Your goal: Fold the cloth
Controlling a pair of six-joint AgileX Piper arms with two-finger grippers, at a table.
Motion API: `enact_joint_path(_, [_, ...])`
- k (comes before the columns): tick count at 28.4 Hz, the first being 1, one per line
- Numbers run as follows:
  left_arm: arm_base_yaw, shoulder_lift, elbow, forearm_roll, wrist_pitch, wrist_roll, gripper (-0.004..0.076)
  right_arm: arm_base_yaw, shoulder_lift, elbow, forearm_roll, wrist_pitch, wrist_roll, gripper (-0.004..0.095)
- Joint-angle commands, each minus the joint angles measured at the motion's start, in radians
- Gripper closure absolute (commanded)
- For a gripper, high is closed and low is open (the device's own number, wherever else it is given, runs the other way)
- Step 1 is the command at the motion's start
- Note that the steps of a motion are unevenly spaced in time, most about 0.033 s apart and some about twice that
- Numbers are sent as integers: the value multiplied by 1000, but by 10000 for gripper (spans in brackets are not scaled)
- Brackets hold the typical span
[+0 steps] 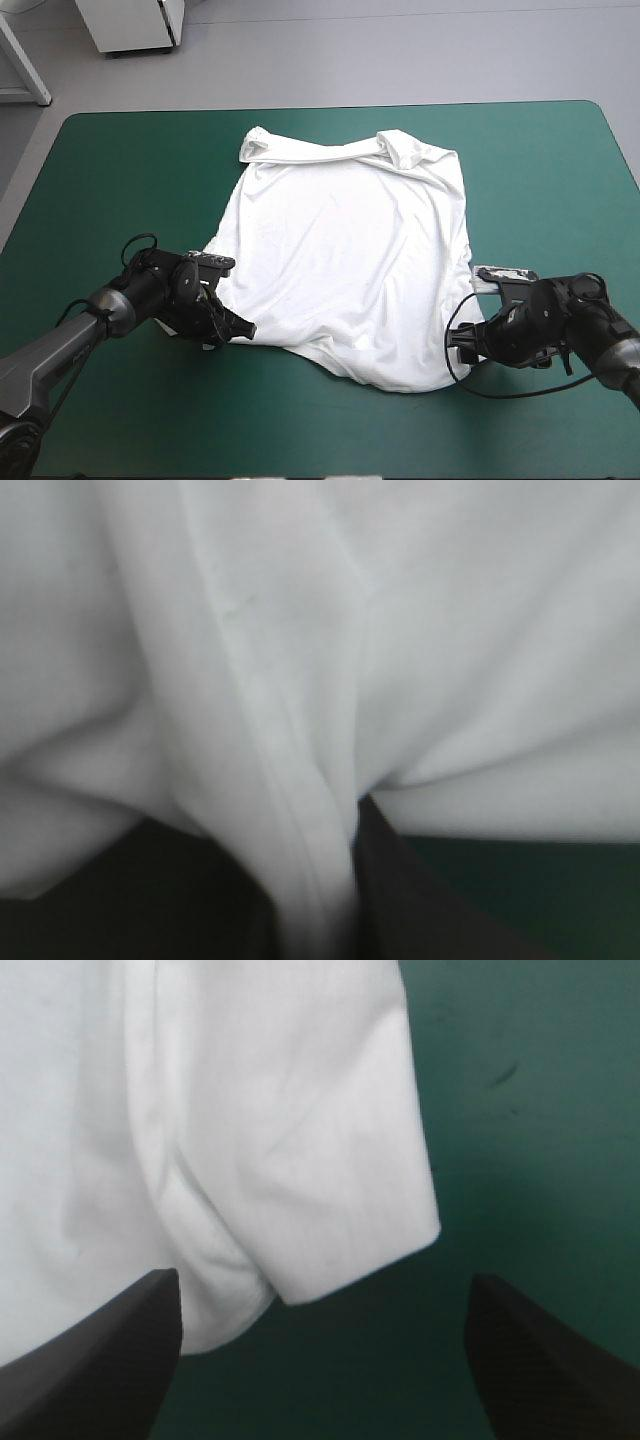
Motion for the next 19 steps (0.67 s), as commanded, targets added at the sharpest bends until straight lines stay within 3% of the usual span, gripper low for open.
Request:
enact_joint_path(1, [-13,1,7,-79,-25,6,729,3,44,-22,12,-62,-2,199])
enact_joint_path(7, [-13,1,7,-79,-29,24,733,41,143,-22,45,-133,-4,235])
enact_joint_path(10, [-13,1,7,-78,-38,24,733,81,174,-22,56,-152,-15,307])
enact_joint_path(13, [-13,-1,7,-78,-64,27,733,121,174,-22,49,-178,-15,509])
enact_joint_path(17, [-10,-25,-19,-57,-92,27,733,140,130,-28,41,-230,-15,932])
enact_joint_path(19, [-10,-68,-70,-23,-74,18,733,140,65,-63,-5,-232,10,919])
